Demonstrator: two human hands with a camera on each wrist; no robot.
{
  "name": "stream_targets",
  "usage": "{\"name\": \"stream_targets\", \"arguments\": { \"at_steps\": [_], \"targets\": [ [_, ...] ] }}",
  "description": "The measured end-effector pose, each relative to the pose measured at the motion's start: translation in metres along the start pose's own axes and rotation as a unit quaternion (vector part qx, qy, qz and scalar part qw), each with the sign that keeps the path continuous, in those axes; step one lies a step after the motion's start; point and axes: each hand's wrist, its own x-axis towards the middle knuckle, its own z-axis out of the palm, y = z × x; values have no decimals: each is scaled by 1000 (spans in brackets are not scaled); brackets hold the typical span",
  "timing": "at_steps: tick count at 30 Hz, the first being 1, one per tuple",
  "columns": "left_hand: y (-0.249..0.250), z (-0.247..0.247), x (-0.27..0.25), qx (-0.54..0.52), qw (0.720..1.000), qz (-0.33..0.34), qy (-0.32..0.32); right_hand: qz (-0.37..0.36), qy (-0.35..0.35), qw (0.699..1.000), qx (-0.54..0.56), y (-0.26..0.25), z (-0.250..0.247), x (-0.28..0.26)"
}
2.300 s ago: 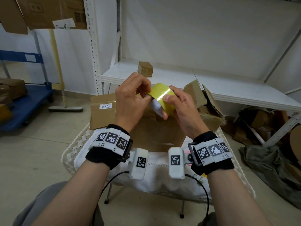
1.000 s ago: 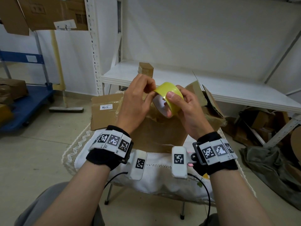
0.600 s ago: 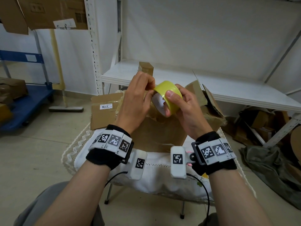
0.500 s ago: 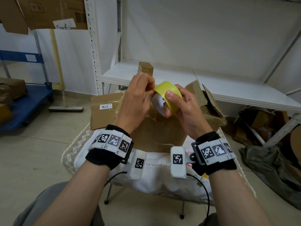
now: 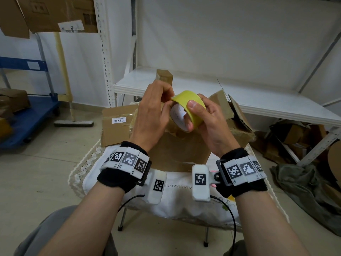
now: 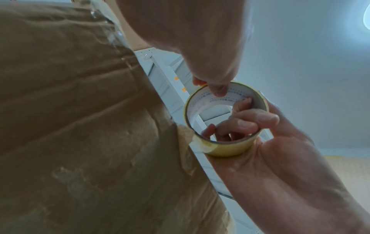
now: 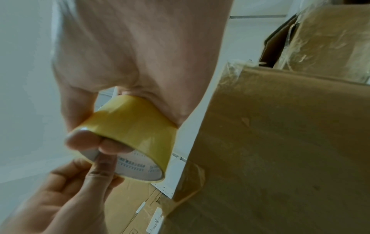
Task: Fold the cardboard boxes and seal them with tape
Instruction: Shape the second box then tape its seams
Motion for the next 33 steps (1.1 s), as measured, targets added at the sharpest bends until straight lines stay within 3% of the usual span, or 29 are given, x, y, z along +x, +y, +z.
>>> {"name": "stream_targets", "arguments": {
  "at_steps": [12,23,33],
  "targets": [
    [-7,0,2,-22,998,-24,45,-5,0,999,39,0,-5,0],
    [-5,1,2,-68,996,-56,8,13,19,999,42,4,-5,2],
    [-6,1,2,-58,997,-40,-6,12,16,999,35,5,-5,2]
  ]
}}
